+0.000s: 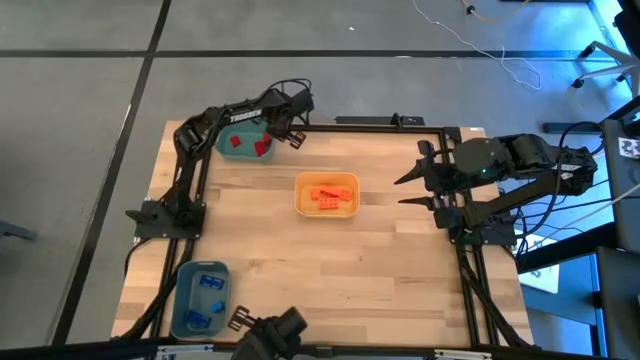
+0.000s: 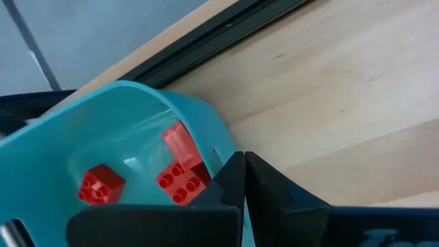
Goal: Sort & place blocks by color
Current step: Adjust the green bin, then return to Home Position
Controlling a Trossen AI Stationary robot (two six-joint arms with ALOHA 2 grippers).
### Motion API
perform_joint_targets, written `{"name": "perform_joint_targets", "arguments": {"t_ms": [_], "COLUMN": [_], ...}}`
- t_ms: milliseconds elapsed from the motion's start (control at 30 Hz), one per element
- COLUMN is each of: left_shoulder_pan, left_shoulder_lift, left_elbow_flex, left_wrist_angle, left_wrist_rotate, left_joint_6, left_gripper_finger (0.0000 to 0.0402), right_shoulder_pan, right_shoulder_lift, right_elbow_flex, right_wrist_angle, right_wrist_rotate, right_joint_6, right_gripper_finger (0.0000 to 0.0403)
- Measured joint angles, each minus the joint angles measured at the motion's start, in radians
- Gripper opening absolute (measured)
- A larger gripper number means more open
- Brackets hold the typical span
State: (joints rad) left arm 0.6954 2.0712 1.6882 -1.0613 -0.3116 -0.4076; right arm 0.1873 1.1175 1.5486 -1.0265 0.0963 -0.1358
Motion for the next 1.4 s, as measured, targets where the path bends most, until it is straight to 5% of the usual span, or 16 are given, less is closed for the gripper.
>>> {"name": "perform_joint_targets", "arguments": {"t_ms": [433,767,900,1067,1400], "left_shoulder_pan": [0.014,-0.117,-0.222,-0.369,-0.633], "left_shoulder_lift": [-0.068,-0.397,-0.559,-0.724,-0.923], "left_elbow_flex": [0.0,0.0,0.0,0.0,0.0], "left_wrist_angle": [-0.035,-0.015,-0.015,-0.033,-0.153], "left_wrist_rotate": [-0.018,0.105,0.112,0.069,-0.116], "left_joint_6": [0.098,0.181,0.206,0.207,0.126], "left_gripper_finger": [0.0,0.0,0.0,0.0,0.0], "right_shoulder_pan": [0.0,0.0,0.0,0.0,0.0], "right_shoulder_lift": [0.0,0.0,-0.003,-0.008,-0.054], "right_elbow_flex": [0.0,0.0,0.0,0.0,0.0], "right_wrist_angle": [-0.011,-0.015,-0.026,-0.117,-0.278], "right_wrist_rotate": [-0.002,-0.001,0.001,0.015,0.103], "right_joint_6": [0.001,0.03,0.03,0.04,0.25], "right_gripper_finger": [0.0198,0.0193,0.0142,0.0018,0.0002]}}
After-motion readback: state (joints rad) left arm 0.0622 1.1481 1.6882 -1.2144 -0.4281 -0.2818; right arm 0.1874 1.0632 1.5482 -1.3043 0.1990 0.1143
